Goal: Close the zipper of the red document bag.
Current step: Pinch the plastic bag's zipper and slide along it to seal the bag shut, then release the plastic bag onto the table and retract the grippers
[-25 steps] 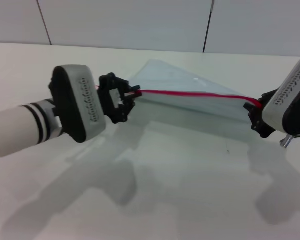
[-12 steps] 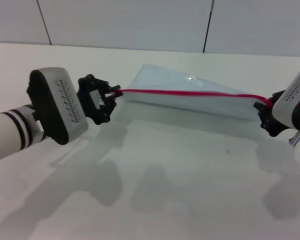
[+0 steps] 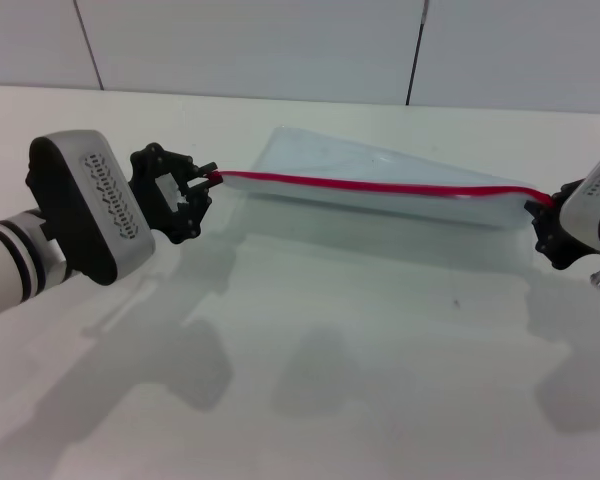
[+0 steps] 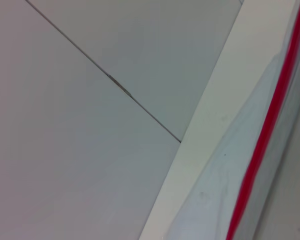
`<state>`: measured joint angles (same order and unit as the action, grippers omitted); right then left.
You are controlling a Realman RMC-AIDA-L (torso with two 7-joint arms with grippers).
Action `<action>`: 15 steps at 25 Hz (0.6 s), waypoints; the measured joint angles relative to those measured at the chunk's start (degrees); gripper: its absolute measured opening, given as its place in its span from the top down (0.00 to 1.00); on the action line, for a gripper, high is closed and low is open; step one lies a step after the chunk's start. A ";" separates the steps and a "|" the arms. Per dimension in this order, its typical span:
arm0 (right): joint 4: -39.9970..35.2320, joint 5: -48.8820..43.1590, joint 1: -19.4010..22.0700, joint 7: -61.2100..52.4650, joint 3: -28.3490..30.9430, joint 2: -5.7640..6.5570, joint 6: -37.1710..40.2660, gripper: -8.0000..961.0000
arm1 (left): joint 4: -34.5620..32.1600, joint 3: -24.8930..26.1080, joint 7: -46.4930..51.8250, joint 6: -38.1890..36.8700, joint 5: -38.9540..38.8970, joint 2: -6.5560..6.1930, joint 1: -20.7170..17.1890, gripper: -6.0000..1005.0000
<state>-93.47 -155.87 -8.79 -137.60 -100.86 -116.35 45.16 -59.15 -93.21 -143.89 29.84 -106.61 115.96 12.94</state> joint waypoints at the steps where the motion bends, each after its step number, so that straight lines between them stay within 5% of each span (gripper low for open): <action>1: 0.05 0.00 0.00 0.00 -0.13 0.01 -0.18 0.95 | 0.00 0.01 0.00 -0.01 -0.01 0.03 0.09 0.91; 15: 0.57 -4.42 -0.10 -4.66 -0.84 -0.24 -1.69 0.96 | -0.66 -1.37 0.70 -2.10 -6.09 0.44 2.25 0.91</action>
<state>-92.90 -160.29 -8.89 -142.26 -101.70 -116.59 43.47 -59.81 -94.58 -143.19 27.74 -112.69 116.39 15.19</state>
